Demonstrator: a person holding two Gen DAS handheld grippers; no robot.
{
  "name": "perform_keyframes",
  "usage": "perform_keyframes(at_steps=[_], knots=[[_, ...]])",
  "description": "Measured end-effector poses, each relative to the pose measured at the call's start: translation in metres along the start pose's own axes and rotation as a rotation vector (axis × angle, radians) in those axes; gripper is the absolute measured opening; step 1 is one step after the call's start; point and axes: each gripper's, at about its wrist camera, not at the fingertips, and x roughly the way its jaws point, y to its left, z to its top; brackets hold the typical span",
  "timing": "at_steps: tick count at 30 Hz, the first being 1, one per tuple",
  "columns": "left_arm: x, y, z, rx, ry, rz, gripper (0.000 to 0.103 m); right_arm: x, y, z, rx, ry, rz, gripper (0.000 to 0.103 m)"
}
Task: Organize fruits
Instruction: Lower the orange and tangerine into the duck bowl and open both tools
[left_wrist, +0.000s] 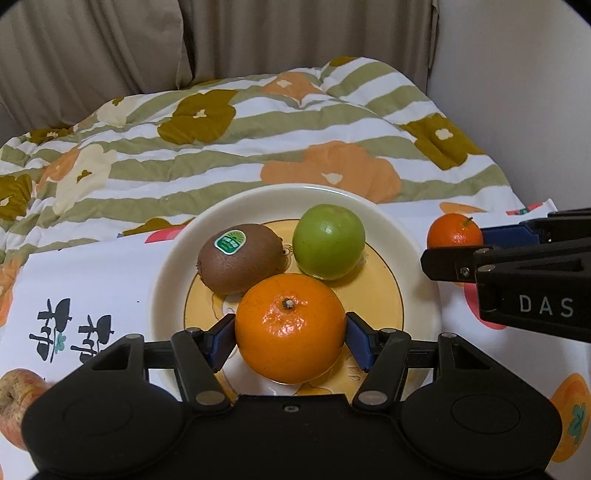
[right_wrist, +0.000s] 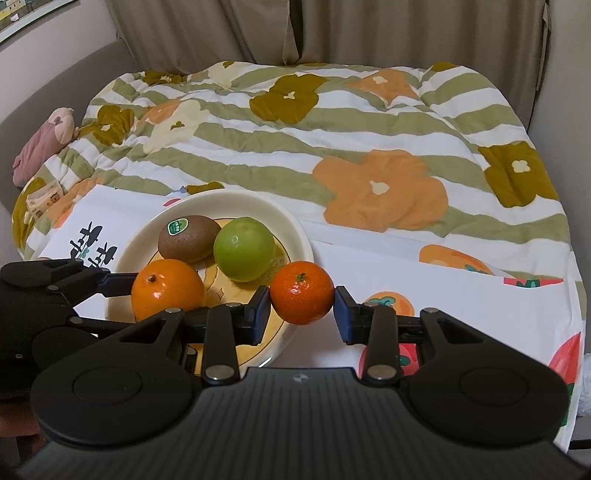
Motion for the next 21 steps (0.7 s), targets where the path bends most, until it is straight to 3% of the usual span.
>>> perform_keyframes(at_steps=[11, 12, 14, 21], knots=[[0.004, -0.004, -0.005, 0.004, 0.028, -0.022, 0.068, -0.003, 0.000, -0.001, -0.008, -0.002, 0.001, 0.052], [-0.001, -0.003, -0.005, 0.003, 0.006, -0.026, 0.072, -0.004, 0.000, -0.001, -0.010, -0.004, 0.002, 0.052], [-0.012, -0.001, -0.005, 0.002, -0.032, -0.030, 0.094, -0.006, 0.001, -0.001, -0.012, -0.008, 0.003, 0.052], [-0.035, 0.006, -0.014, -0.015, -0.053, -0.008, 0.096, -0.009, 0.006, -0.001, -0.028, -0.008, 0.052, 0.052]])
